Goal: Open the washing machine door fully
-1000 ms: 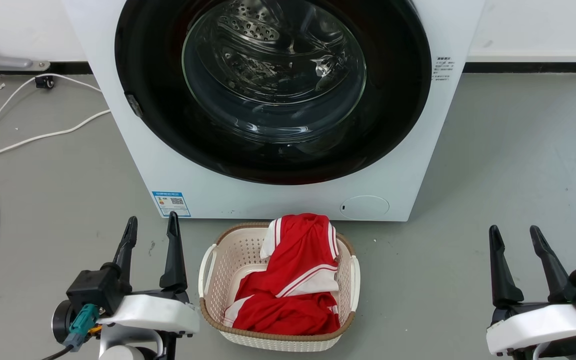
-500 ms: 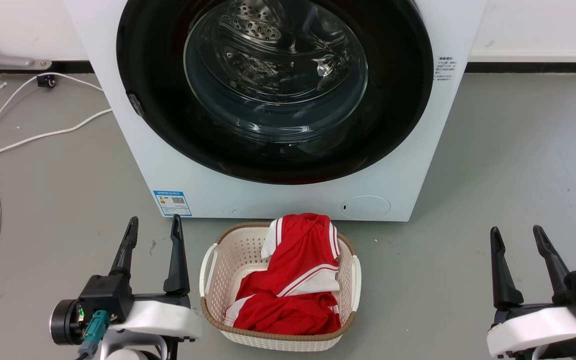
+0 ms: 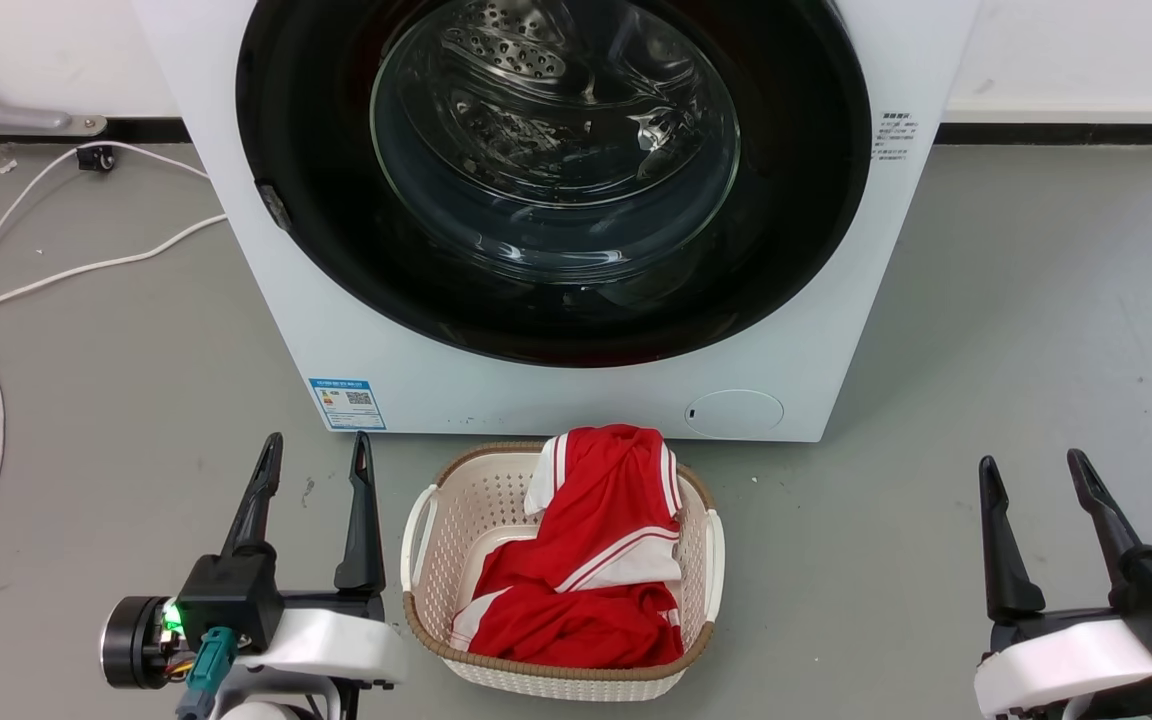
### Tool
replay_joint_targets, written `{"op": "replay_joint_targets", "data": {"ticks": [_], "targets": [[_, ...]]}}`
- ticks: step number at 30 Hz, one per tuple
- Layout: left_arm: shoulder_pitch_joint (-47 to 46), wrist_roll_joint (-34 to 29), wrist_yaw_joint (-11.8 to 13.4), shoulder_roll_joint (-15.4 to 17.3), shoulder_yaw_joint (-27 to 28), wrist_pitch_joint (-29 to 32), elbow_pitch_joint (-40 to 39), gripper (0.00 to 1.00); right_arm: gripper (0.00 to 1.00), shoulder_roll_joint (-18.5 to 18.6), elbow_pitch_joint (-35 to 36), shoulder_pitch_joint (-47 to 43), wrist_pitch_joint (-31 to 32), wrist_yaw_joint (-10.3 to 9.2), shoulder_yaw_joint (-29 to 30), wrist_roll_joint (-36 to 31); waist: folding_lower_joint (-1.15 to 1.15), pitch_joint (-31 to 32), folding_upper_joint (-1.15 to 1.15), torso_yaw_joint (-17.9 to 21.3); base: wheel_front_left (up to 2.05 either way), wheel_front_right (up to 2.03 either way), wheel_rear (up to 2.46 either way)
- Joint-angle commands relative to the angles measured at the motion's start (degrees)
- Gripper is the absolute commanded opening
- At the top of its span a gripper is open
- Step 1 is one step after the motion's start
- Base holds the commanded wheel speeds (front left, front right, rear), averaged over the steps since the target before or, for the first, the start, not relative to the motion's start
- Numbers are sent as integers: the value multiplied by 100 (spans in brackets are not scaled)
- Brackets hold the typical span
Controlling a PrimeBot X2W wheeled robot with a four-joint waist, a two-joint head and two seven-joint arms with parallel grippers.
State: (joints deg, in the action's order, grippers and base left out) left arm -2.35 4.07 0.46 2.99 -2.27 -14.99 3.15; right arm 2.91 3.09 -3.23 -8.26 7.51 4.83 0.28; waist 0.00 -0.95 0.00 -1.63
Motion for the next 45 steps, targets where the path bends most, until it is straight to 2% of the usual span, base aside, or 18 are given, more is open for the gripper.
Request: {"op": "replay_joint_targets", "data": {"ticks": [1, 7, 8, 9, 10, 15, 19, 22, 29, 32, 35, 38, 45], "targets": [[74, -26, 9, -3, 1, -29, -13, 100, 100, -5, -5, -35, -4, -4, 5, -35, 0, 0, 0, -2, 0, 0, 0], [72, -16, 16, -6, 13, -24, -2, 100, 100, -5, -40, -36, 42, -4, -9, -8, 0, -12, 0, -9, 0, 0, 0], [71, -14, 18, -7, 17, -23, 1, 100, 85, -5, -51, -37, 54, -4, -10, 23, 0, -13, 0, -10, 0, 0, 0], [71, -15, 19, -8, 18, -23, 5, 100, 6, -5, -53, -35, 61, -4, -8, 47, 0, -13, 0, -12, 0, 0, 0], [69, -16, 18, -8, 16, -23, 7, 100, 0, -5, -73, -40, 78, -4, -2, 109, 0, -17, 0, -14, 0, 0, 0], [63, -19, 13, -9, 26, -23, 1, 100, 0, -5, -131, -38, 38, -4, -20, 371, 0, -29, 0, -21, 0, 0, 0], [61, -11, 2, -10, 27, -23, -19, 100, 0, -6, -234, 7, -25, -4, 54, 933, 0, -46, 0, -22, 0, 0, 0], [61, -2, -3, -10, 28, -23, -30, 100, 0, -7, -492, 116, -150, -3, 135, 2441, 0, -62, 0, -16, 0, 0, 0], [23, 32, -20, -10, 26, -23, -83, 100, 0, -4, -1082, 647, -224, -3, 155, 6987, 0, -148, 0, 7, 0, 0, 0], [-18, 59, -10, -11, 45, -23, -136, 100, 0, -3, -1231, 1022, -22, -2, 292, 8442, 0, -247, 0, 42, 0, 0, 0], [-87, 57, -19, -11, 44, -23, -178, 100, 0, 6, -1520, 1498, 282, -2, 534, 9260, 0, -354, 0, 54, 0, 0, 0], [-159, 62, -25, -12, 44, -23, -222, 100, 0, 210, -1923, 2074, 511, -2, 676, 9777, 0, -468, 0, 45, 0, 0, 0], [-333, 101, -52, -13, 9, -23, -344, 100, 0, 1021, -3198, 3755, 832, -2, 434, 10259, 0, -835, 0, -24, 0, 0, 0]]}}
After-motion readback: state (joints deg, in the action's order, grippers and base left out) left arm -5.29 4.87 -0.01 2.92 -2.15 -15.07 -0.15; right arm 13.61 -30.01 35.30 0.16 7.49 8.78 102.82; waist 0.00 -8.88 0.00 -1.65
